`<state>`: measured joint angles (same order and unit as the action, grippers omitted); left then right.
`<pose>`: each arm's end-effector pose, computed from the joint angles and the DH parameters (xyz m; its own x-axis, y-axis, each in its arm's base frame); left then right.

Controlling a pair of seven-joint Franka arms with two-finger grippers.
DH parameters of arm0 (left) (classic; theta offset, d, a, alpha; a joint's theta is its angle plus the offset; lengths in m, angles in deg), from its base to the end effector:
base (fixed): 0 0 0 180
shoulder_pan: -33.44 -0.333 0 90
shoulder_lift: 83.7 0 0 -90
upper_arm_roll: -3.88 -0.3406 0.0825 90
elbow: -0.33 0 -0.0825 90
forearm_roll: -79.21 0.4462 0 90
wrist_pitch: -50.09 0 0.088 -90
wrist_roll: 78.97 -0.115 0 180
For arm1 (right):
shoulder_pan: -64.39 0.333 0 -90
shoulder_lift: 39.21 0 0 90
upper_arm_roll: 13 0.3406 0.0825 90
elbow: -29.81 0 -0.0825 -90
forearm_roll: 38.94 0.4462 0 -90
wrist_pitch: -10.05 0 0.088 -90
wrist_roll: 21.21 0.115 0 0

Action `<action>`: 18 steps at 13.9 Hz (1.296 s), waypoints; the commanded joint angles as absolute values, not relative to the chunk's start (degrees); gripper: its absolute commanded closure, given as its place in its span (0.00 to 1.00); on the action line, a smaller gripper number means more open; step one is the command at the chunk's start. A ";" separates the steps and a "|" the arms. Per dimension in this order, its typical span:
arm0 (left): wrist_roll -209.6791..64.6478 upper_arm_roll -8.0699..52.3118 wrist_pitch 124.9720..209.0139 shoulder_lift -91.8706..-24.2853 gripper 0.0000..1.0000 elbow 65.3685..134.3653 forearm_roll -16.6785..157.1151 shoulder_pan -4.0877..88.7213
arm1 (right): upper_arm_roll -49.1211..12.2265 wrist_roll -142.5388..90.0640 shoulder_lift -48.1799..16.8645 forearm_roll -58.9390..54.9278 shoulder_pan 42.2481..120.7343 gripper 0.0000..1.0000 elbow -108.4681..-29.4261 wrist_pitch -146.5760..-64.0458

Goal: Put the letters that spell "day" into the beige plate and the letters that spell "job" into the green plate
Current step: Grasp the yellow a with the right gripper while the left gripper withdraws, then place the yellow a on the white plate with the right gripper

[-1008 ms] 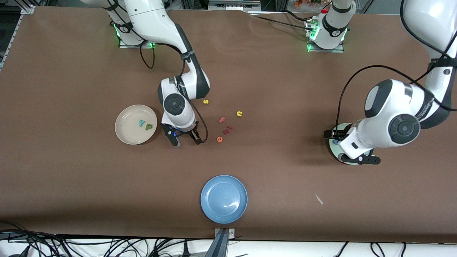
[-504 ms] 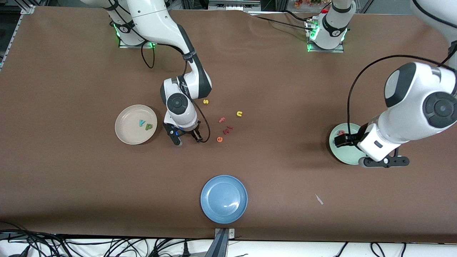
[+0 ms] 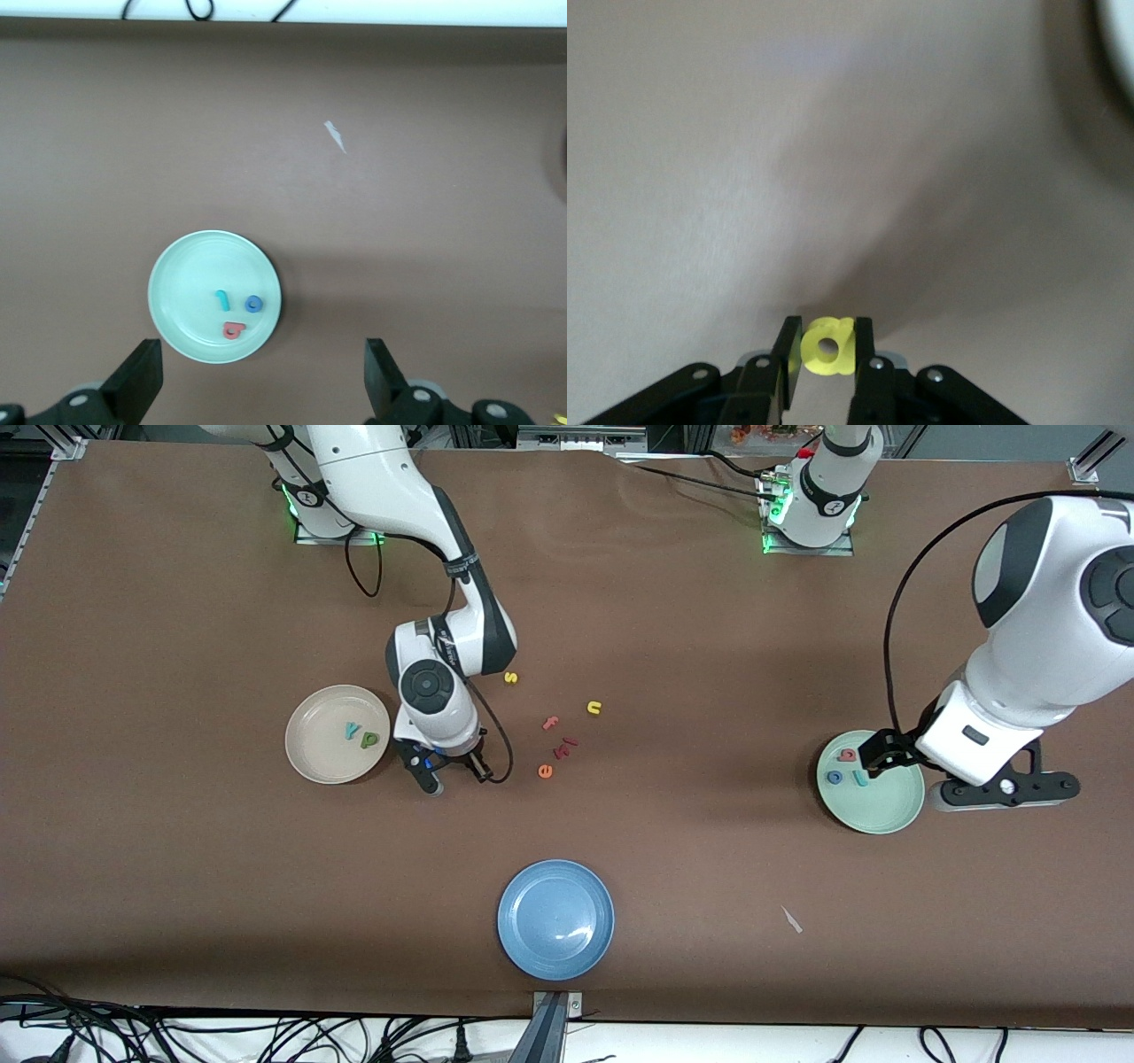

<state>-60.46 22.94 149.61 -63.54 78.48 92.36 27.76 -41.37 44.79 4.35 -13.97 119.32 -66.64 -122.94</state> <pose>0.7284 -0.1115 0.5402 0.9946 0.0735 0.0731 0.0804 -0.9921 -0.0964 0.6367 0.3646 0.1632 0.6396 -0.7685 0.0185 -0.7687 -0.6395 0.0116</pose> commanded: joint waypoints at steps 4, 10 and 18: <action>-62.18 17.34 156.78 -71.91 0.00 88.91 88.01 28.87 | -52.09 19.97 1.04 -13.54 119.32 0.87 -66.96 -104.77; -62.62 17.68 156.62 -69.37 0.00 87.25 87.91 30.36 | -61.06 -1.48 1.22 -13.54 119.32 0.86 -73.53 -96.04; -62.62 17.68 156.62 -68.58 0.00 87.17 87.82 30.37 | -64.15 -9.08 0.96 -13.36 119.32 0.00 -76.81 -98.77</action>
